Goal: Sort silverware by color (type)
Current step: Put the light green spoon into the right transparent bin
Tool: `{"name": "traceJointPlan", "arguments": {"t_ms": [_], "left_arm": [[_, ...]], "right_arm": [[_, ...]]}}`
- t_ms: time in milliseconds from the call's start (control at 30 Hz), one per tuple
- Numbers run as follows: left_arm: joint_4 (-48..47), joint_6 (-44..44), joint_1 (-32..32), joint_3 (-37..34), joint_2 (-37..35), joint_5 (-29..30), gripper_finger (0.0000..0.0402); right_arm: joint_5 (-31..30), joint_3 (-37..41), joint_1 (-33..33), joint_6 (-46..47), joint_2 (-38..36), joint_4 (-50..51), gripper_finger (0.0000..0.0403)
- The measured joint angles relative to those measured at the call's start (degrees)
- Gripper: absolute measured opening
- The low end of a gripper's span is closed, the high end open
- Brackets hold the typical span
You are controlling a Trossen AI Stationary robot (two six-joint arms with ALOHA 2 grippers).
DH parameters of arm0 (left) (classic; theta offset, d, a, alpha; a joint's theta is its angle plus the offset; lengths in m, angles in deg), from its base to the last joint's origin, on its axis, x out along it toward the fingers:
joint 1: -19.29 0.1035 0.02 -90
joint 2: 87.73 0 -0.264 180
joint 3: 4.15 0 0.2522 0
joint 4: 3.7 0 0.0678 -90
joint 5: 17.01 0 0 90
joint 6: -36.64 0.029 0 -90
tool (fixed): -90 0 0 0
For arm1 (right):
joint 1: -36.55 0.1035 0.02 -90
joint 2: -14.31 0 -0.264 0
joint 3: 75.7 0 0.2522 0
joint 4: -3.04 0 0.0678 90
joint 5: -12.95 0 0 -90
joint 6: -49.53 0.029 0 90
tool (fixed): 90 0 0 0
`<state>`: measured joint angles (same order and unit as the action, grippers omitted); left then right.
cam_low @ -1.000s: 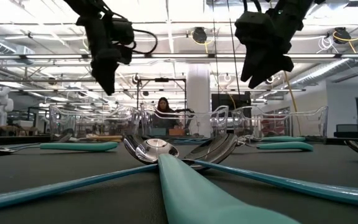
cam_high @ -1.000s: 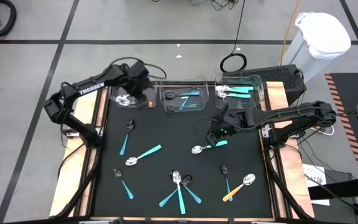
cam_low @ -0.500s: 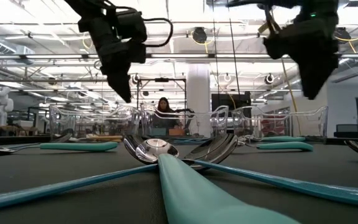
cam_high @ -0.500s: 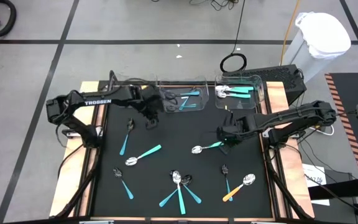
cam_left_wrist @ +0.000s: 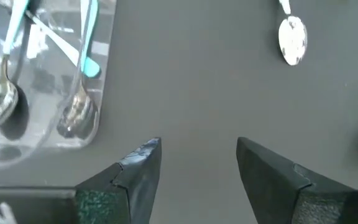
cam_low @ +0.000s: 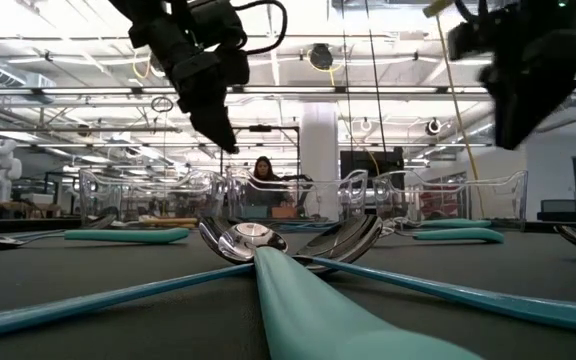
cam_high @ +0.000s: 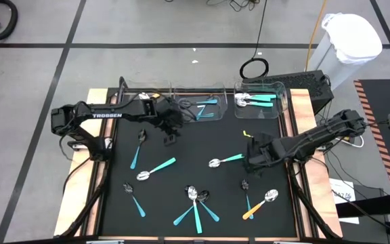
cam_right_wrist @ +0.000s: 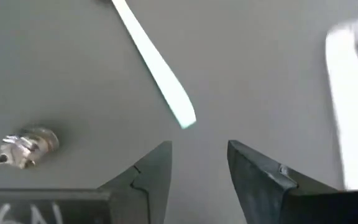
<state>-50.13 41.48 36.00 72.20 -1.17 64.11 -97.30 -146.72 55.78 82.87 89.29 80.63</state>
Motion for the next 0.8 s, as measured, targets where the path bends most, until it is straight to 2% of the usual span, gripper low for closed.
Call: {"name": "traceJointPlan", "arguments": {"t_ms": [100,233,400,533,800], "left_arm": [[1.36,0.02,0.02,0.0,0.0,1.8,0.021],[1.06,0.02,0.07,0.0,0.0,5.1,0.021],[0.05,-0.02,0.07,0.0,0.0,6.05,0.021],[-0.9,0.0,0.07,0.0,0.0,6.18,0.021],[-2.24,0.02,0.07,0.0,0.0,8.67,0.021]], "right_arm": [[0.67,0.09,-2.37,-12.74,0.0,-8.68,0.015],[5.63,3.14,-7.19,-22.63,0.13,-19.98,0.015],[12.86,6.63,-14.1,-27.99,4.36,-26.1,0.015],[18.95,6.75,-16.26,-31.91,9.91,-30.29,0.015],[20.49,6.71,-16.26,-36.84,17.82,-37.83,0.0149]]}}
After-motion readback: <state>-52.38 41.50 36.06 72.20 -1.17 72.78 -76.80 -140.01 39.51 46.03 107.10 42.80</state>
